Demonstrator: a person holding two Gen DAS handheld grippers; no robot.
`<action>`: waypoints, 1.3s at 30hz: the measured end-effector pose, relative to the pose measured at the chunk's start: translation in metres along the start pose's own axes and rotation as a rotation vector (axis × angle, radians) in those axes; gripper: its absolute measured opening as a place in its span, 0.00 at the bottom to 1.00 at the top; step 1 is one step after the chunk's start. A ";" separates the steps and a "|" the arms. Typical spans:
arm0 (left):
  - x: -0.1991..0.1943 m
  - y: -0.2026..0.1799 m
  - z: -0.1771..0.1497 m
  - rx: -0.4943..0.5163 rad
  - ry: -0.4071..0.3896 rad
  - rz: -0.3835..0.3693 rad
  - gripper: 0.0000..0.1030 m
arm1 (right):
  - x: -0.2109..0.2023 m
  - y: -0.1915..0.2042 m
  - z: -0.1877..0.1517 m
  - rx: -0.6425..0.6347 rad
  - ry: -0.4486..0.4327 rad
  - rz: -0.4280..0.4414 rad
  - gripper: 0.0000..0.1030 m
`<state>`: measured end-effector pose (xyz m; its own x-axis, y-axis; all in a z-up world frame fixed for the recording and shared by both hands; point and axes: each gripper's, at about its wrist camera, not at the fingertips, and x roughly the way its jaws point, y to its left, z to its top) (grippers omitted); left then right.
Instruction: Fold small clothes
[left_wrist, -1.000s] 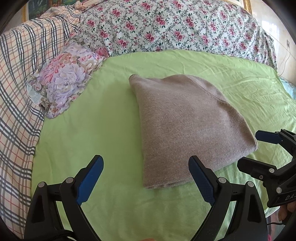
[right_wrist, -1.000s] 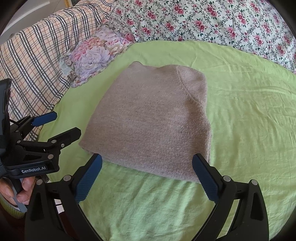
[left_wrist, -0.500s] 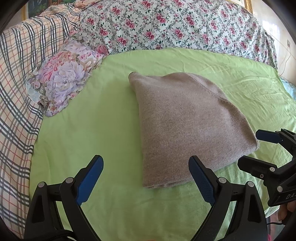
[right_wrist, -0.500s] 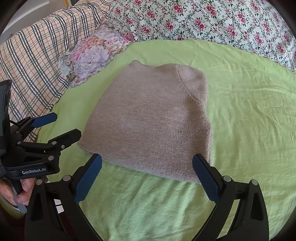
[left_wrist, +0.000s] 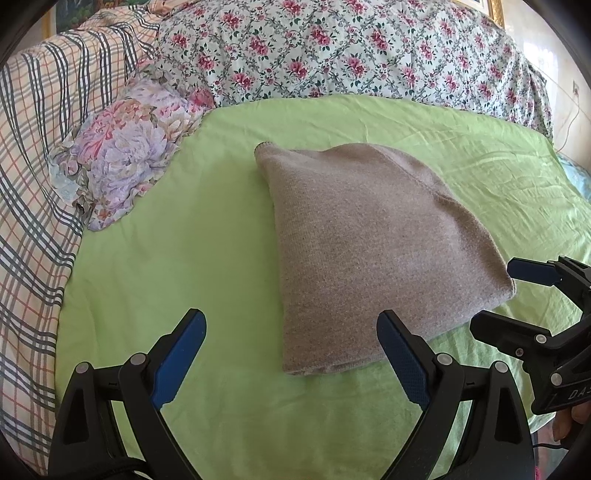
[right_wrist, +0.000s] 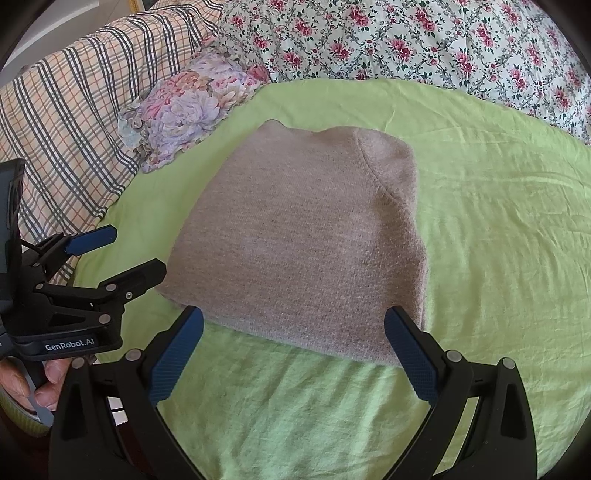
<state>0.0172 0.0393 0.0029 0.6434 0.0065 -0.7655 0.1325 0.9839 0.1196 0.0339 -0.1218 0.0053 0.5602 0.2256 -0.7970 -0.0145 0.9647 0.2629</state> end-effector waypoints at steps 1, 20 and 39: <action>0.000 0.000 0.000 0.000 0.001 -0.002 0.92 | 0.000 0.001 0.001 -0.001 0.000 0.002 0.96; 0.003 0.000 0.002 0.006 0.006 -0.009 0.92 | 0.002 0.013 0.005 -0.002 -0.006 0.005 0.96; 0.009 -0.001 0.013 0.023 0.008 -0.022 0.92 | 0.001 0.007 0.014 0.001 -0.018 -0.009 0.96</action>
<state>0.0328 0.0358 0.0044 0.6340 -0.0141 -0.7732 0.1642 0.9795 0.1167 0.0454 -0.1167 0.0140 0.5749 0.2146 -0.7895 -0.0088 0.9666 0.2563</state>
